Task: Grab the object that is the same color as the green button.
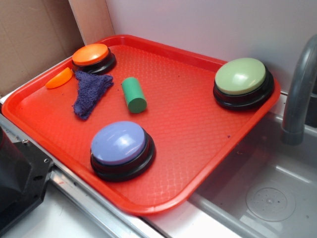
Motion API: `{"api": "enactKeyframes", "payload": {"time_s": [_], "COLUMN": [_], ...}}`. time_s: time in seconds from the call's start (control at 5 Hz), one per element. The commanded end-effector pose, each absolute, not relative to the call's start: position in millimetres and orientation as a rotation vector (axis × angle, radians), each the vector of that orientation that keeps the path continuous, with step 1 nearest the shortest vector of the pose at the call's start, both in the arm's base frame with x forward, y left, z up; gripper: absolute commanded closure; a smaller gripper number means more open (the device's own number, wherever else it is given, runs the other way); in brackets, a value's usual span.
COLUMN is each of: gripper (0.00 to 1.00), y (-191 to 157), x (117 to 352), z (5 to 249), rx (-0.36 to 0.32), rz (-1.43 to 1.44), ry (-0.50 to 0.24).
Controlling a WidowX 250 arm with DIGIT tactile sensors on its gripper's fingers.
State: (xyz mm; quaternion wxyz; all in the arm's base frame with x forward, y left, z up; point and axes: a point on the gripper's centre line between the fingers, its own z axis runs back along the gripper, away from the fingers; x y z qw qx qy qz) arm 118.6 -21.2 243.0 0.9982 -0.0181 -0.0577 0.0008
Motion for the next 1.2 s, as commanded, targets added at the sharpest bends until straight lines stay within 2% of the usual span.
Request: {"api": "enactKeyframes", "payload": {"time_s": [0.0,0.2,0.4,0.6,0.8,1.0], "gripper": [0.00,0.00,0.00,0.00,0.00,0.00], "y": [-21,-36,-44,-43,-27,-21], "x": [119,169,222,255,259,253], "z": [243,206,178,141,110,84], "rx": [-0.036,0.086,0.120,0.133,0.040,-0.051], "rz": [0.002,0.245,0.488,0.671,0.745,0.777], "ry": [-0.115,-0.096,-0.128,-0.179,-0.151,-0.108]}}
